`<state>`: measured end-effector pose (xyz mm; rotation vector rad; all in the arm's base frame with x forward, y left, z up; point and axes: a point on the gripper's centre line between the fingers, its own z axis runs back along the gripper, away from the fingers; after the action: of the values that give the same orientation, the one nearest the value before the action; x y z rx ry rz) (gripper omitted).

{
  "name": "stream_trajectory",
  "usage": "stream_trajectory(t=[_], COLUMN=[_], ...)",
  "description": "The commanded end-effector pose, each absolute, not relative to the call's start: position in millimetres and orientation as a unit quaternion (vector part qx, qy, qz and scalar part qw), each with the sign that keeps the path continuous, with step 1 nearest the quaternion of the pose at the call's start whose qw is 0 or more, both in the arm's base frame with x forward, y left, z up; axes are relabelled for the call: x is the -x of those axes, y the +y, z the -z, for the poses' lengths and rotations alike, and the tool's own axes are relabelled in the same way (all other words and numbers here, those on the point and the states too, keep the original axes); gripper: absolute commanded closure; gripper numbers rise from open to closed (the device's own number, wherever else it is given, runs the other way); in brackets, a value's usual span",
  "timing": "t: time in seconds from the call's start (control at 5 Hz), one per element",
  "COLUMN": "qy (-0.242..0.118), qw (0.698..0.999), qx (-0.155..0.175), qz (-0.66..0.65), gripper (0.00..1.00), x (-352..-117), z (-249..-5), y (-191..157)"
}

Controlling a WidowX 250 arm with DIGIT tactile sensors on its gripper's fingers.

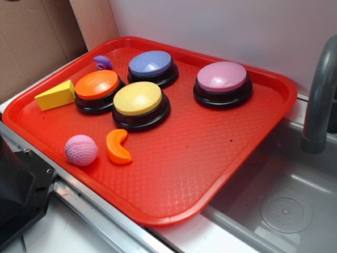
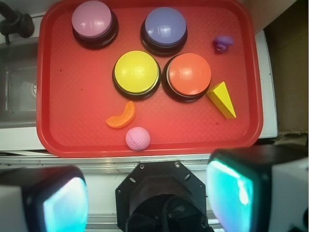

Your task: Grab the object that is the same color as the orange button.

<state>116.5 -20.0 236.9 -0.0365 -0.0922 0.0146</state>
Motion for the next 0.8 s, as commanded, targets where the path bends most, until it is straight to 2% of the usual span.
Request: stream_trajectory(t=[0.0, 0.2, 0.4, 0.6], qy=[-0.046, -0.035, -0.016, -0.011], qw=[0.999, 0.998, 0.994, 0.984], qx=[0.018, 0.032, 0.012, -0.026], qz=[-0.007, -0.045, -0.104, -0.174], gripper=[0.0, 0.0, 0.0, 0.0], x=[-117, -123, -133, -144], z=[-237, -228, -210, -189], y=[-20, -13, -10, -10])
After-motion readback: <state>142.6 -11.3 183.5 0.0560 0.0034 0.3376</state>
